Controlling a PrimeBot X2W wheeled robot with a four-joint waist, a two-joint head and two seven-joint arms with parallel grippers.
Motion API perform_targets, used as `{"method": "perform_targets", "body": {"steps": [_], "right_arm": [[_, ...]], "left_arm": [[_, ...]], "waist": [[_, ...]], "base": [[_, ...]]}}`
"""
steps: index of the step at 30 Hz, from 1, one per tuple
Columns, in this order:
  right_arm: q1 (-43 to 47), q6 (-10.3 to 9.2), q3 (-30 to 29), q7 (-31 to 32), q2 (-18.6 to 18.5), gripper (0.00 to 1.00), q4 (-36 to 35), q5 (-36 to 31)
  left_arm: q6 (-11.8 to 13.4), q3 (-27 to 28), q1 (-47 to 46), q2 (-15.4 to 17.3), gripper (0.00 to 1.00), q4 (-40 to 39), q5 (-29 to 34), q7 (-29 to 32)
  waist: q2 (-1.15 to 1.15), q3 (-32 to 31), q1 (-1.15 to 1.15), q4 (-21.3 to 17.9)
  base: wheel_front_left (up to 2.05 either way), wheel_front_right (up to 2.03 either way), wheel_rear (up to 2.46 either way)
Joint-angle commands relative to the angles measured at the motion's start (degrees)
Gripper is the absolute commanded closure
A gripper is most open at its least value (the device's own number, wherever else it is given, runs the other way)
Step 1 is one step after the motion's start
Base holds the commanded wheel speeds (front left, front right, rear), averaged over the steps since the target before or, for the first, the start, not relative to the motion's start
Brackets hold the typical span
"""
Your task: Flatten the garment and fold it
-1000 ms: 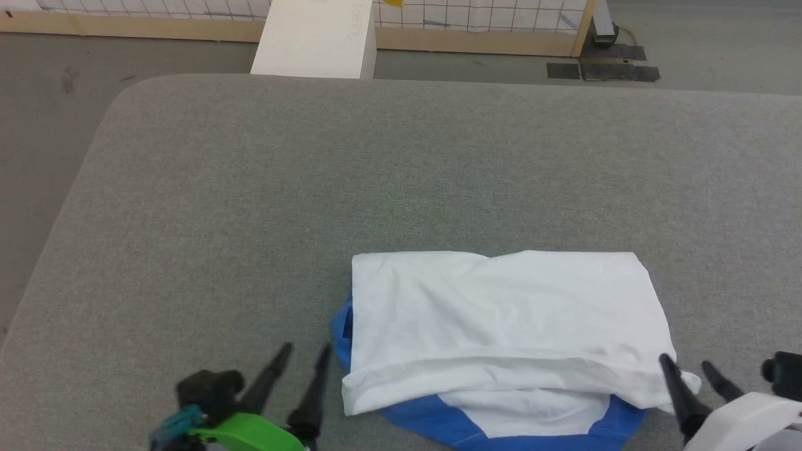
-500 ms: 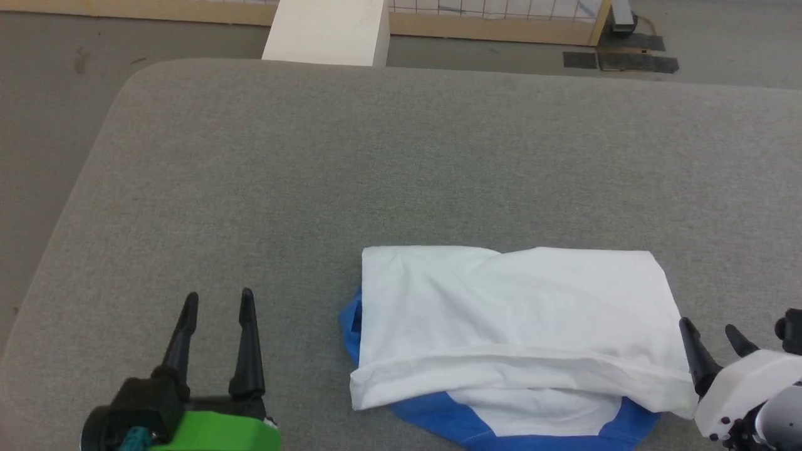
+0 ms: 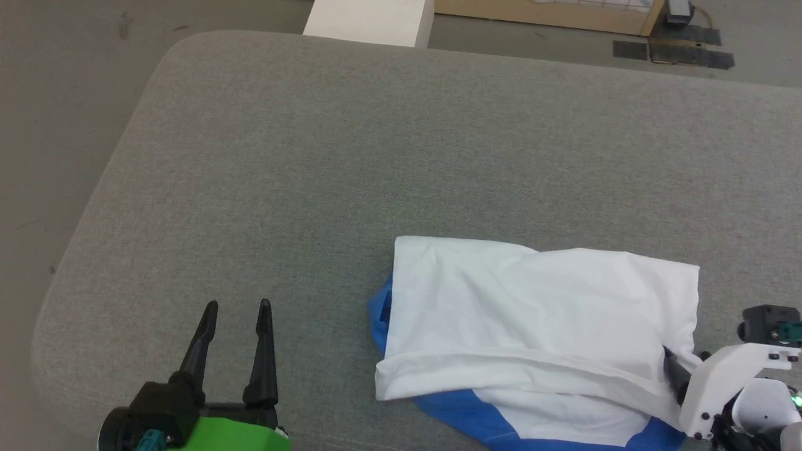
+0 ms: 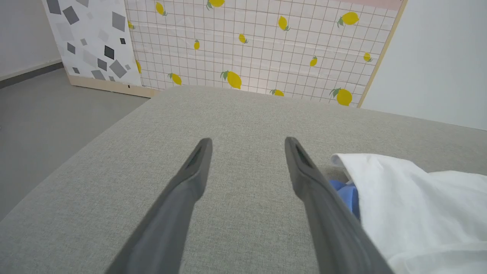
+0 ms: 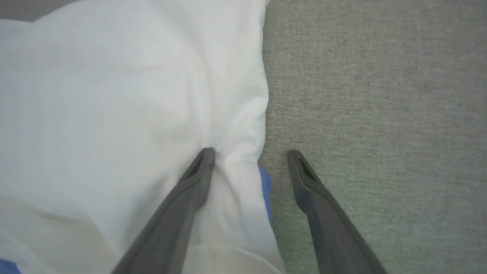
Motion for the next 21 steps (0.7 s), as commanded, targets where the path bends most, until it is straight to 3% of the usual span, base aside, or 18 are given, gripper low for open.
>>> {"method": "perform_targets", "body": {"steps": [1,7,8,9,10,11,21], "right_arm": [[-0.7,-0.08,1.2,1.5,-0.1,0.0,1.1,1.0],[-1.0,-0.08,3.7,6.7,-0.6,0.02,4.2,2.5],[-1.3,-0.08,3.4,7.0,-0.5,0.47,4.9,2.3],[-1.5,-0.08,3.2,7.0,-0.5,0.57,5.5,2.0],[-2.0,-0.08,2.6,6.7,-0.3,0.83,6.1,1.8],[-2.4,-0.08,2.1,6.3,-0.1,1.0,6.5,1.5],[-7.2,-0.08,-2.7,-0.3,-0.1,1.0,7.9,-2.0]], "left_arm": [[-0.7,0.3,0.5,-0.5,0.0,0.3,1.0,-0.2],[-2.5,0.9,0.3,-1.2,0.0,1.4,1.8,-0.2],[-2.8,1.0,0.1,-1.3,0.0,1.6,1.9,-0.2],[-3.0,1.0,0.0,-1.4,0.0,1.8,2.0,-0.2],[-3.2,1.1,-0.1,-1.5,0.0,2.0,2.1,-0.2],[-3.3,1.1,-0.1,-1.5,0.0,2.1,2.1,-0.2],[-4.1,2.1,0.3,-2.1,0.0,2.7,2.7,-0.2]], "waist": [[0.0,0.3,0.0,0.6],[0.0,0.4,0.0,1.2],[0.0,0.3,0.0,1.3],[0.0,0.3,0.0,1.3],[0.0,0.2,0.0,1.4],[0.0,0.2,0.0,1.4],[0.0,-1.0,0.0,-0.6]], "base": [[0.0,0.0,0.0],[0.0,0.0,0.0],[0.0,0.0,0.0],[0.0,0.0,0.0],[0.0,0.0,0.0],[0.0,0.0,0.0],[0.0,0.0,0.0]]}}
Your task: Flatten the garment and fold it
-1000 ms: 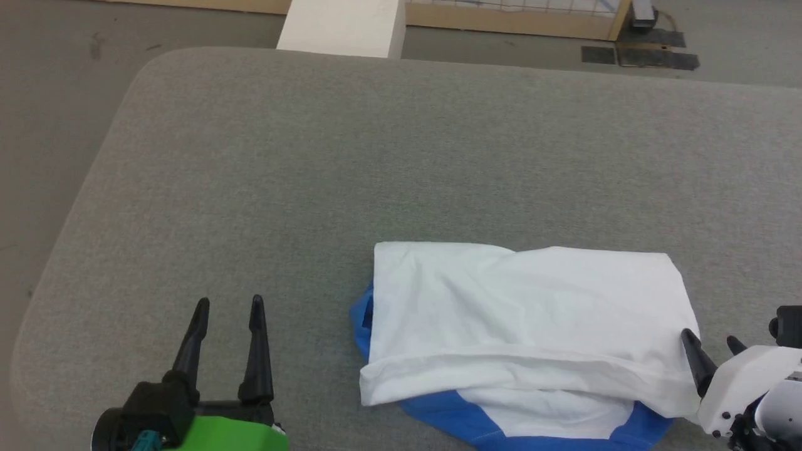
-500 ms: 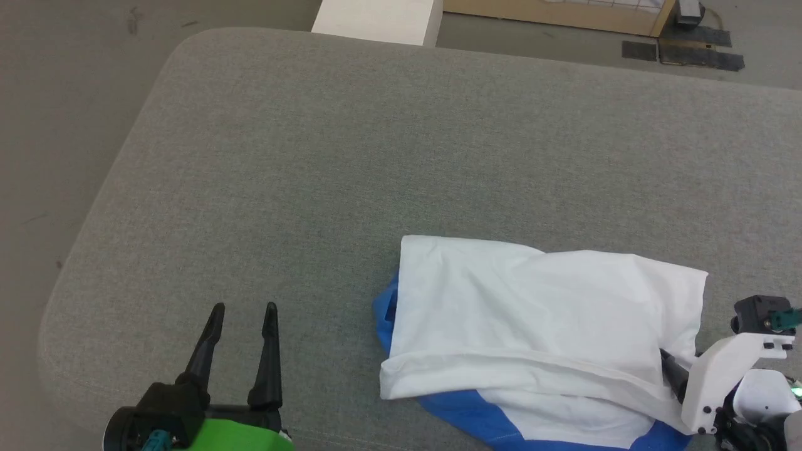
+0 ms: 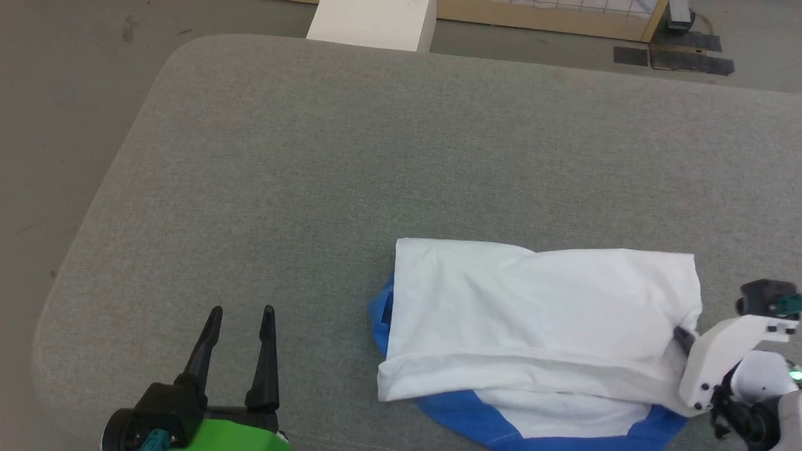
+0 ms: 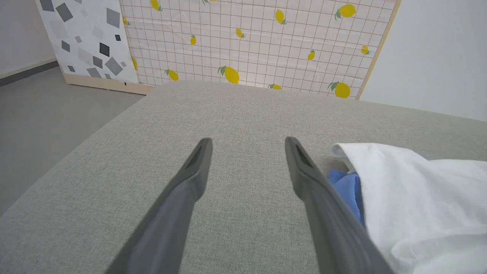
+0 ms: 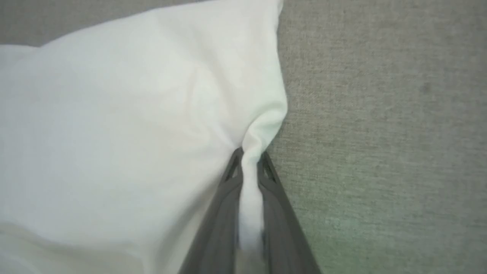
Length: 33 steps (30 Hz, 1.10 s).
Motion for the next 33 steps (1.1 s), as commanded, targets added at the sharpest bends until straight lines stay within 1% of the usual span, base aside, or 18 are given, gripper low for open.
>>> {"method": "perform_targets", "body": {"steps": [1,7,13,15,18,22,24,27,28,33], "right_arm": [[-1.2,-0.13,-1.7,-0.9,-1.0,1.0,0.7,-1.3],[-2.1,-0.13,-8.4,-2.6,-4.5,1.0,0.3,-5.0],[-1.3,-0.13,-15.2,-2.5,-8.1,1.0,-0.5,-8.6],[-1.1,-0.13,-16.4,-2.4,-8.7,1.0,-0.8,-9.0],[-1.0,-0.13,-16.4,-2.3,-8.1,1.0,-1.9,-8.8],[-0.8,-0.13,-12.6,-2.0,-6.8,1.0,-4.3,-7.2],[-0.6,-0.13,-9.5,-1.6,-6.3,1.0,-5.8,-5.8],[-0.4,-0.13,-4.3,-0.4,-5.5,1.0,-8.8,-3.0],[0.1,-0.13,1.0,1.0,-5.4,1.0,-12.0,-0.6],[0.6,-0.13,8.4,3.5,-5.7,1.0,-15.8,2.0]], "left_arm": [[-0.3,0.2,0.4,-0.5,0.0,0.1,0.3,-0.2],[-0.6,0.5,1.0,-1.1,0.0,0.4,0.7,-0.2],[-1.0,0.8,1.3,-1.4,0.0,0.9,1.0,-0.2],[-1.1,0.9,1.4,-1.5,0.0,1.1,1.0,-0.2],[-1.1,1.1,1.6,-1.6,0.0,1.2,1.1,-0.2],[-1.2,1.2,1.8,-1.7,0.0,1.3,1.5,-0.2],[-1.3,1.1,1.8,-1.9,0.0,1.4,1.7,-0.2],[-1.5,1.0,1.8,-2.2,0.0,1.7,1.8,-0.2],[-1.8,0.8,1.8,-2.4,0.0,2.0,1.9,-0.2],[-2.2,0.6,2.0,-2.8,0.0,2.5,1.8,-0.2]], "waist": [[0.0,-0.7,0.0,-0.9],[0.0,-1.8,0.0,-2.8],[0.0,-2.6,0.0,-3.9],[0.0,-2.8,0.0,-4.2],[0.0,-3.3,0.0,-4.5],[0.0,-3.8,0.0,-5.0],[0.0,-4.0,0.0,-5.0],[0.0,-4.5,0.0,-4.9],[0.0,-5.0,0.0,-4.4],[0.0,-5.6,0.0,-3.1]], "base": [[0.0,0.0,0.0],[0.0,0.0,0.0],[0.0,0.0,0.0],[0.0,0.0,0.0],[0.0,0.0,0.0],[0.0,0.0,0.0],[0.0,0.0,0.0],[0.0,0.0,0.0],[0.0,0.0,0.0],[0.0,0.0,0.0]]}}
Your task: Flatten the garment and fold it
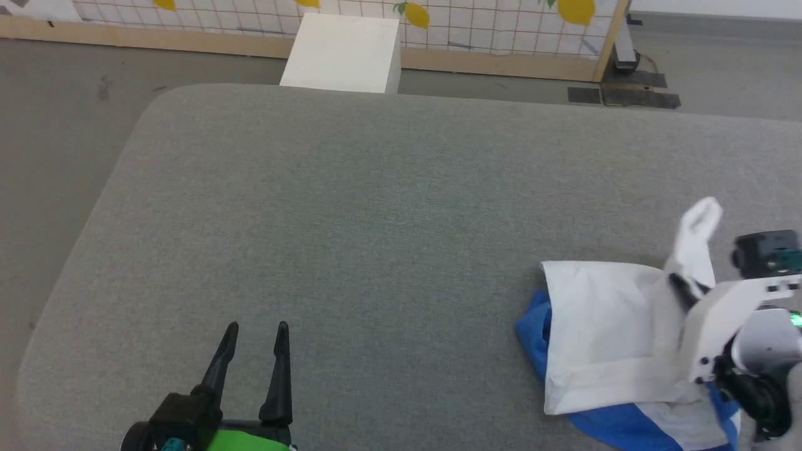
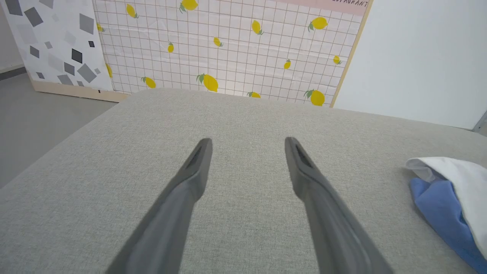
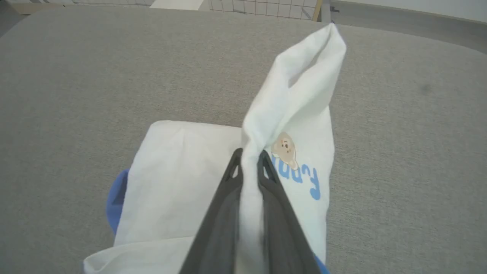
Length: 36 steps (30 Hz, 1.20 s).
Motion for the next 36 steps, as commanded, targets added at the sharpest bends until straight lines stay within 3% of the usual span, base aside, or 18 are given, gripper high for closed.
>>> {"method": "perform_targets", "body": {"steps": [1,12,25,26,27,28,29,30,36], "right_arm": [[0.7,-0.09,4.2,1.5,-0.2,1.0,-1.4,1.5],[-0.7,-0.09,13.9,4.2,-0.4,1.0,3.9,1.8],[-4.8,-0.09,12.5,4.4,5.1,1.0,18.4,-5.0],[-5.2,-0.09,12.4,4.4,5.3,0.89,18.9,-5.2],[-5.7,-0.09,12.4,4.3,5.5,0.73,19.4,-5.4],[-6.3,-0.09,12.4,4.3,5.7,0.52,19.7,-5.4],[-6.6,-0.09,12.6,4.4,5.8,0.22,19.7,-5.3],[-7.0,-0.09,13.0,4.6,5.8,0.0,19.7,-5.2],[-8.0,-0.09,14.7,5.9,4.0,0.0,17.1,-1.9]], "left_arm": [[-0.5,-0.1,0.9,-0.4,0.0,0.6,0.7,-0.2],[-1.2,-0.5,0.8,-1.0,0.0,1.6,0.8,-0.2],[-2.0,-1.5,-0.9,-2.0,0.0,2.9,0.9,-0.2],[-2.0,-1.5,-1.0,-2.1,0.0,3.0,0.9,-0.2],[-2.1,-1.6,-1.2,-2.2,0.0,3.1,0.9,-0.2],[-2.1,-1.5,-1.3,-2.3,0.0,3.2,0.9,-0.2],[-2.1,-1.5,-1.4,-2.3,0.0,3.3,0.9,-0.2],[-2.2,-1.4,-1.4,-2.4,0.0,3.3,0.9,-0.2],[-2.3,-0.8,-0.9,-2.7,0.0,3.6,0.8,-0.2]], "waist": [[0.0,-0.6,0.0,1.5],[0.0,-0.9,0.0,4.0],[0.0,0.1,0.0,6.2],[0.0,0.2,0.0,6.3],[0.0,0.3,0.0,6.4],[0.0,0.4,0.0,6.5],[0.0,0.4,0.0,6.4],[0.0,0.4,0.0,6.3],[0.0,-0.3,0.0,4.8]], "base": [[0.0,0.0,0.0],[0.0,0.0,0.0],[0.0,0.0,0.0],[0.0,0.0,0.0],[0.0,0.0,0.0],[0.0,0.0,0.0],[0.0,0.0,0.0],[0.0,0.0,0.0],[0.0,0.0,0.0]]}}
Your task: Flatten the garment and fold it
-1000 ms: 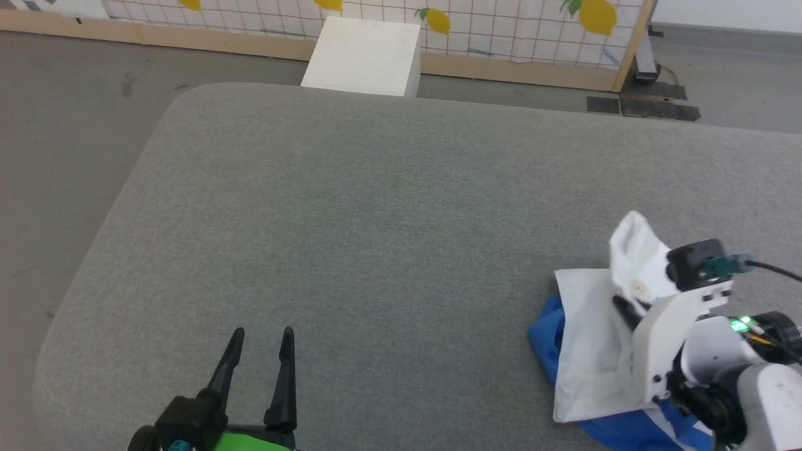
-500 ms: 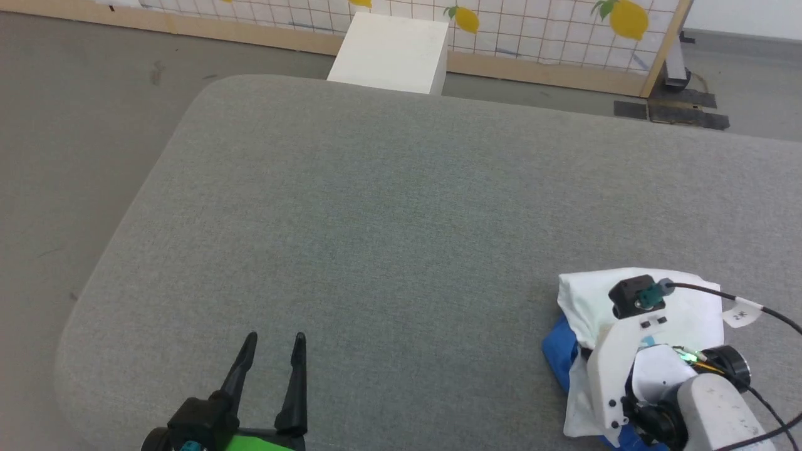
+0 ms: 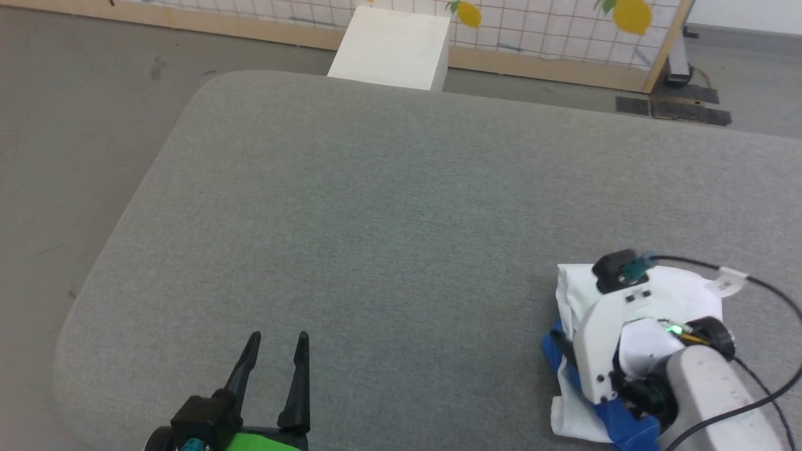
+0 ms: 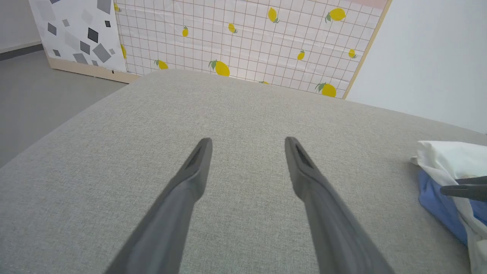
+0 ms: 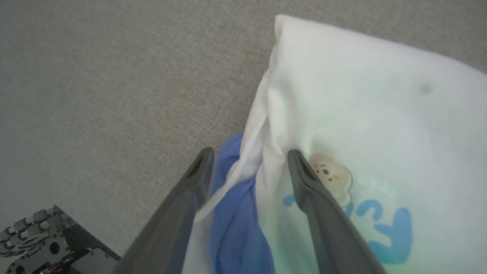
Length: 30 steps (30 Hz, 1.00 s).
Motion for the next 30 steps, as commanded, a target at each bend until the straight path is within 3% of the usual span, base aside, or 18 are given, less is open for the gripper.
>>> {"method": "perform_targets", "body": {"steps": [1,7,13,14,19,30], "right_arm": [[-0.8,-0.09,-0.2,0.4,-0.7,0.0,-1.4,1.2],[1.0,-0.09,-4.1,0.6,-3.1,0.0,-10.2,4.7],[5.7,-0.09,-13.7,1.5,-3.4,0.0,-18.7,6.1],[8.7,-0.09,-17.6,1.9,-3.4,0.0,-20.7,5.2],[11.7,-0.09,-21.6,2.9,-1.2,0.0,-20.5,4.9],[12.0,-0.09,-26.6,1.7,1.5,0.0,-12.2,4.1]], "left_arm": [[-0.3,0.2,-0.4,-0.3,0.0,0.1,0.8,-0.2],[-0.3,0.8,0.0,-0.4,0.0,-0.6,1.2,-0.2],[-0.5,1.3,0.0,-0.5,0.0,-1.8,1.5,-0.2],[-0.7,1.4,-0.3,-0.6,0.0,-2.4,1.7,-0.2],[-1.1,1.8,-0.9,-0.6,0.0,-2.7,2.2,-0.2],[-1.8,1.7,-2.1,0.1,0.0,-1.9,3.0,-0.2]], "waist": [[0.0,-0.5,0.0,-0.9],[0.0,-0.8,0.0,-2.8],[0.0,0.6,0.0,-4.4],[0.0,1.6,0.0,-4.8],[0.0,3.0,0.0,-5.0],[0.0,4.4,0.0,-2.4]], "base": [[0.0,0.0,0.0],[0.0,0.0,0.0],[0.0,0.0,0.0],[0.0,0.0,0.0],[0.0,0.0,0.0],[0.0,0.0,0.0]]}}
